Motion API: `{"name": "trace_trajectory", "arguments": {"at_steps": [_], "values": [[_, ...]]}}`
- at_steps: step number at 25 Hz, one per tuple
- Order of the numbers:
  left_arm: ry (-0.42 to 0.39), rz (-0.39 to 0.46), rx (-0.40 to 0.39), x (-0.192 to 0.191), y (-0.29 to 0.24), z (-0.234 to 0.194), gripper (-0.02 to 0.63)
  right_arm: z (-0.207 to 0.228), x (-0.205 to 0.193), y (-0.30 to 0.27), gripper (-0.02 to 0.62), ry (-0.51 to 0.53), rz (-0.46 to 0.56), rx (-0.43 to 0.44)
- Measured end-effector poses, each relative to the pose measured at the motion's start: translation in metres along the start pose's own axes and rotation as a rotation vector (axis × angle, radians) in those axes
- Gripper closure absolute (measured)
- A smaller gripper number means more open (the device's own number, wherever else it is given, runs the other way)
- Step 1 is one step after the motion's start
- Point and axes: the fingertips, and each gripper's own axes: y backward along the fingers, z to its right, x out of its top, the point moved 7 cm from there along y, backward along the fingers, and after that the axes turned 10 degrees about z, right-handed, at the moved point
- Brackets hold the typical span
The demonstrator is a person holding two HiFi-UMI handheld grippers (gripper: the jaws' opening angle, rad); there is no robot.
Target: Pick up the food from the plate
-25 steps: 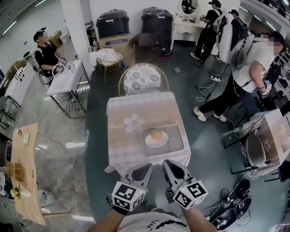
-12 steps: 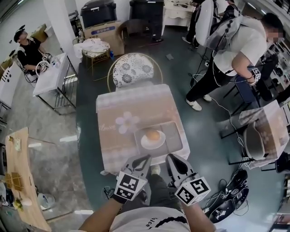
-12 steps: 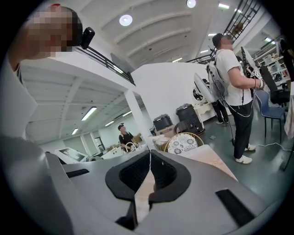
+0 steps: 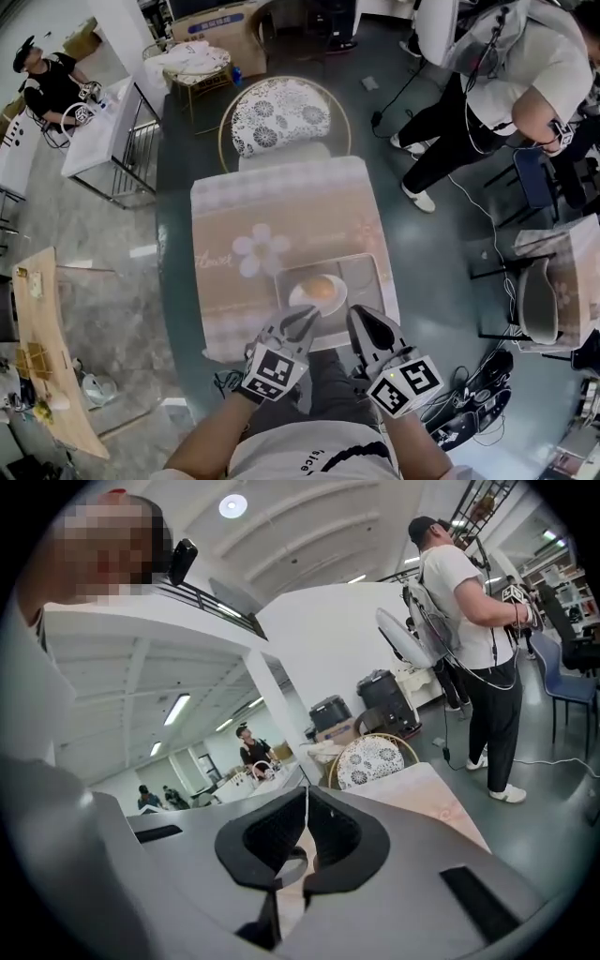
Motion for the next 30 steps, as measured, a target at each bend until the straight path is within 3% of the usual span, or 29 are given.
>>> {"name": "trace_trajectory", "arguments": {"at_steps": [4, 11, 21, 30], "values": [[0.008, -0.056, -0.044, -0.016, -0.032, -0.016, 0.464, 0.031, -0.002, -0.025, 0.577, -0.027, -0.049, 0.002], [-0.080, -0.205, -0.088, -0.063, -0.066, -0.030, 0.376, 0.061, -0.017, -0.055, 0.578, -0.060, -0.125, 0.023], [-0.309, -0.358, -0.213, -0.117, -0.104, -0.037, 0.287, 0.098, -0.038, -0.080, 0.577, -0.101, -0.192, 0.027], [-0.397, -0.424, -0.282, -0.148, -0.124, -0.035, 0.275, 0.113, -0.048, -0.084, 0.577, -0.105, -0.217, 0.023]]}}
